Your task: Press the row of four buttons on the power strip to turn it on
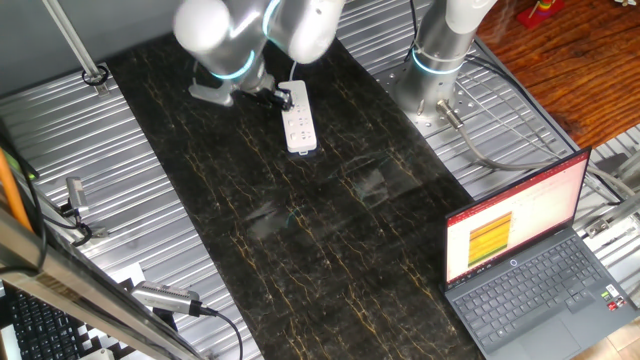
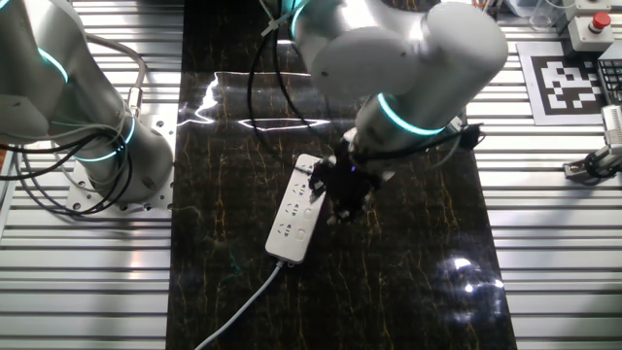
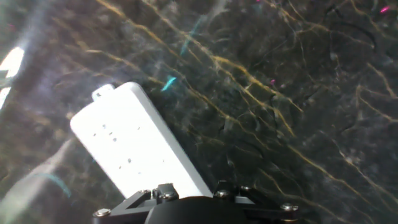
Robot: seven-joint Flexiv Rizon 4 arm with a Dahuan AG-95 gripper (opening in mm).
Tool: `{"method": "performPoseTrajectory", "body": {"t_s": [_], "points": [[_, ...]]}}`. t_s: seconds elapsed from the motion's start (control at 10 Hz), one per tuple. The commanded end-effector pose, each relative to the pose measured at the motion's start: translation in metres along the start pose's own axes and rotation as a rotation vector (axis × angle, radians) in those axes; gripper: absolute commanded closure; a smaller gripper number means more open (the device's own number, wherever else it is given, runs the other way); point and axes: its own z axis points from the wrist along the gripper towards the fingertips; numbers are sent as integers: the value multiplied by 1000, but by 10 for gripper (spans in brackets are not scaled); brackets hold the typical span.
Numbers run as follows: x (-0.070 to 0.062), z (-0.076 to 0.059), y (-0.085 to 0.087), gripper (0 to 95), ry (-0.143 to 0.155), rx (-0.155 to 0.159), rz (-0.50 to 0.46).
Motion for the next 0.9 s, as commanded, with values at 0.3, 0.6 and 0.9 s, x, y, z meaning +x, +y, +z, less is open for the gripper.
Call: {"method": "performPoseTrajectory", "body": {"t_s": [0.3, 0.6, 0.9], "points": [[-12, 4, 4, 570, 1, 6, 16], [-12, 6, 5, 570, 2, 7, 15], [-8, 12, 8, 570, 0, 8, 14]]}}
